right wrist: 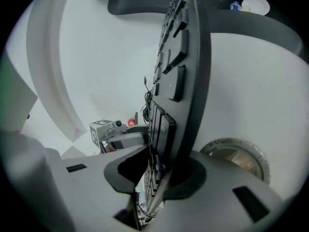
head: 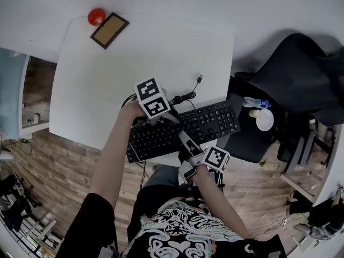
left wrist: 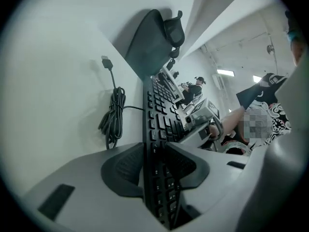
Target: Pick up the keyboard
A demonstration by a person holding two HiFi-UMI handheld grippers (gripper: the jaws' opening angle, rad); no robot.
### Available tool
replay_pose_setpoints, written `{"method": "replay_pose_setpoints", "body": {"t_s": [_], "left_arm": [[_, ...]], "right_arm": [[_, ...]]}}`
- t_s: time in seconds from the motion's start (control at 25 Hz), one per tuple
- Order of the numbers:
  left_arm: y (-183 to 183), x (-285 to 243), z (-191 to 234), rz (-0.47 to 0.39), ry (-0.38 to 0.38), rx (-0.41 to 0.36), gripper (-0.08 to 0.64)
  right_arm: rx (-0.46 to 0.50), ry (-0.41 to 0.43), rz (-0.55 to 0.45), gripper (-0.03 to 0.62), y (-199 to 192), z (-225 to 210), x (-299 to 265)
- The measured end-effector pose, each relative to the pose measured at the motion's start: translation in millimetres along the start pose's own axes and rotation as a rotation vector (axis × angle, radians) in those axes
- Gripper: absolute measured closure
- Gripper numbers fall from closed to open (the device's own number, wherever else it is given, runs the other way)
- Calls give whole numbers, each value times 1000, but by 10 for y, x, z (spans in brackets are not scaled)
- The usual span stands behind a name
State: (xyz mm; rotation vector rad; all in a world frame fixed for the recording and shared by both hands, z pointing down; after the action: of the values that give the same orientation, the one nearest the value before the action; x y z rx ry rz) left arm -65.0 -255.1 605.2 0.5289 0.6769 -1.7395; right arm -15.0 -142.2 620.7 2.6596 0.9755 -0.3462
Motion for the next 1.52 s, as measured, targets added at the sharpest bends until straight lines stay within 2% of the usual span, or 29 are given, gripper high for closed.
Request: {"method": "replay_pose_setpoints", "body": {"t_s": [0.16,0.36,0.56,0.8,0.96,1.12,1.28,1.36,1.52], "left_arm": [[-36,33,-30,-25,21,12,413],[-89,172,-96,10,126,8,414],[-141,323,-327,-51,144,25,414],[-260,371,-534,-91,218,49,419],[-364,424,-731,-134,227,61,440],[-359,589,-1046,-243,267,34,440],[-387,845,-1257,-382,354,26,440],[-393,917,-1330,-497,349,66,439],[-391,989,-1577,-767,283,127,439]], "right_arm": [[7,29,5,489,19,2,1],[2,88,-13,496,4,72,-38],[21,136,-35,505,-19,166,-18],[86,147,-27,506,-44,296,4],[81,209,-29,506,-109,408,8],[53,240,-63,506,-160,501,32],[57,263,-92,506,-133,700,31],[52,281,-105,506,-112,784,64],[76,293,-136,506,-55,962,188]]}}
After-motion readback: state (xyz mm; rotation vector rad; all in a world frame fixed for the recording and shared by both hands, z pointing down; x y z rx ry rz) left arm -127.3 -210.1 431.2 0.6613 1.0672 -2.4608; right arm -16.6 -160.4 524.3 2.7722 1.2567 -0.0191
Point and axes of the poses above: the fingertips, and each gripper's own axes: x backward along the fingers, z to its left, y out of its top, the point moved 5 cm from there along x, backward along the fingers, and after that the axes turned 15 degrees about z, right-handed, at the moved point
